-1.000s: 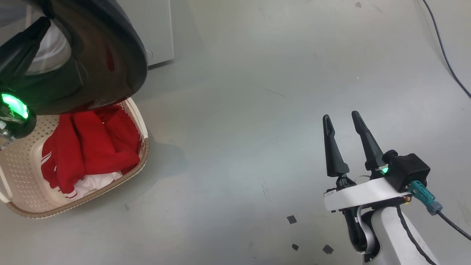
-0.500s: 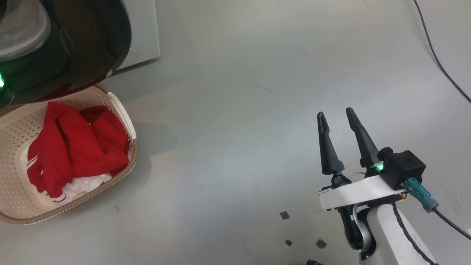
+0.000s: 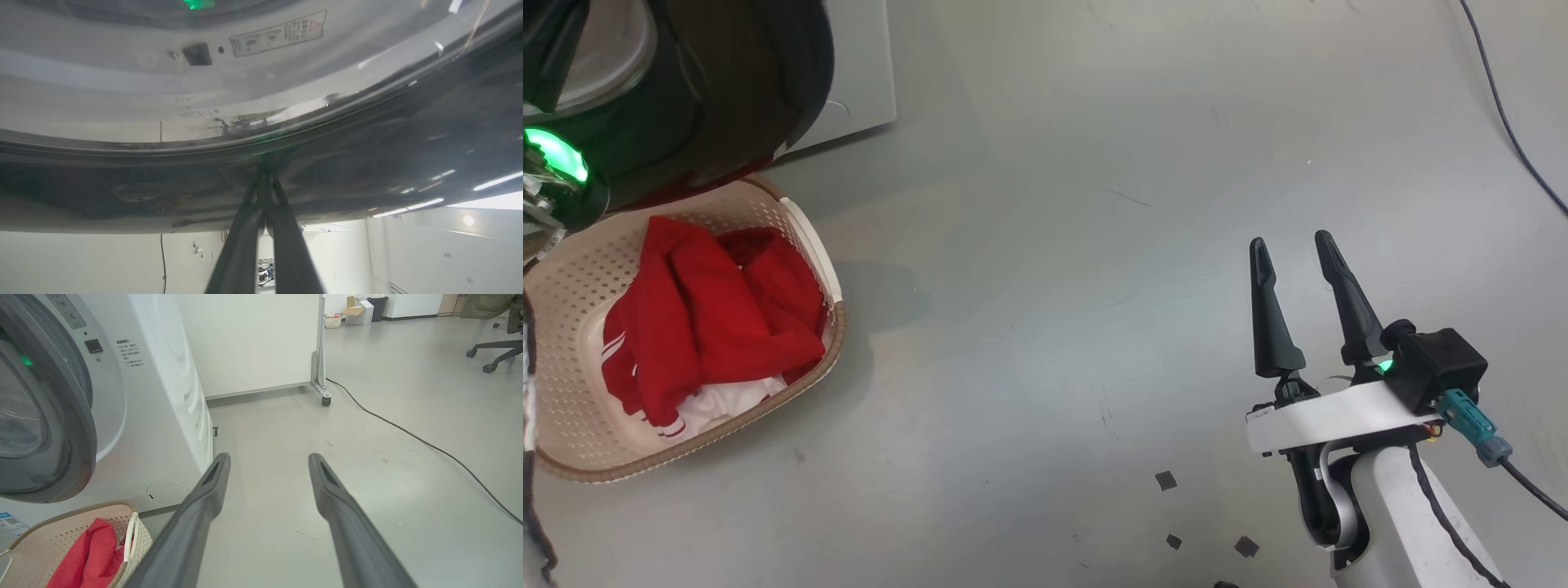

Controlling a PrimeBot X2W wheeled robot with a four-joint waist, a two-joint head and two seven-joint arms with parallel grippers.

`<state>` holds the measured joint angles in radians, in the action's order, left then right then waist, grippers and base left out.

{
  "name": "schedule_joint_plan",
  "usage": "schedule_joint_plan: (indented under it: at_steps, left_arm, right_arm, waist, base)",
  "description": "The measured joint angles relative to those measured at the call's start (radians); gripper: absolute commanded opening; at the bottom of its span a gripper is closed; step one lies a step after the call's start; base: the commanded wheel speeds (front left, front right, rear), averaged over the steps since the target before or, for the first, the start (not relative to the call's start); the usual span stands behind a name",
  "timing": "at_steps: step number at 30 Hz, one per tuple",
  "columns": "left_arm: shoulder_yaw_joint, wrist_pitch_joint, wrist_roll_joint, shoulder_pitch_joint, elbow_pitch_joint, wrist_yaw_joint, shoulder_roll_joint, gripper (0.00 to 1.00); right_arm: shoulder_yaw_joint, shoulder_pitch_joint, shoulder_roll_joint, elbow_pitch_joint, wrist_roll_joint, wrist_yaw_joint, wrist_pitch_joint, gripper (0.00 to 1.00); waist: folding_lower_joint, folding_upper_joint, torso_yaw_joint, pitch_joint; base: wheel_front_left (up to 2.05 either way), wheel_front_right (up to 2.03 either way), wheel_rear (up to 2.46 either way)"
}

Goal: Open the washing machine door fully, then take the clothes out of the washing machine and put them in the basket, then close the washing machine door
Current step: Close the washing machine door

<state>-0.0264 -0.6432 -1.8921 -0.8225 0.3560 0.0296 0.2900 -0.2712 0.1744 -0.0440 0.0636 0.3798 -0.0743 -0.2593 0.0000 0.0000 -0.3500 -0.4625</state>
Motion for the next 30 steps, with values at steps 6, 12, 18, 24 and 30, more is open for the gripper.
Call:
schedule_joint_plan:
  at_steps: [6, 12, 18, 24, 30]
  left_arm:
    - [-0.007, -0.019, -0.016, 0.035, 0.008, 0.061, -0.027, 0.00]
    - [-0.049, -0.023, -0.037, 0.139, 0.014, 0.084, -0.060, 0.00]
    - [-0.088, -0.009, -0.063, 0.252, -0.007, 0.091, -0.111, 0.14]
    - [-0.138, 0.012, -0.067, 0.367, -0.069, 0.091, -0.177, 1.00]
    - [-0.179, 0.053, -0.021, 0.427, -0.154, 0.091, -0.225, 1.00]
  right_arm:
    - [0.008, 0.000, 0.000, 0.003, -0.015, 0.000, 0.000, 1.00]
    - [0.015, 0.000, 0.000, 0.016, -0.043, 0.001, 0.000, 1.00]
    - [0.033, -0.001, -0.001, 0.035, -0.067, 0.005, 0.000, 1.00]
    - [0.040, -0.012, -0.001, 0.058, -0.082, 0.021, 0.000, 1.00]
    - [0.045, -0.039, -0.001, 0.080, -0.096, 0.030, 0.000, 1.00]
  waist:
    - [0.0000, 0.0000, 0.043, 0.011]
    - [0.0000, 0.0000, 0.095, 0.032]
    - [0.0000, 0.0000, 0.150, 0.061]
    - [0.0000, 0.0000, 0.202, 0.102]
    - [0.0000, 0.0000, 0.244, 0.142]
  base:
    - [0.00, 0.00, 0.00]
    - [0.00, 0.00, 0.00]
    - [0.00, 0.00, 0.00]
    - [0.00, 0.00, 0.00]
    - [0.00, 0.00, 0.00]
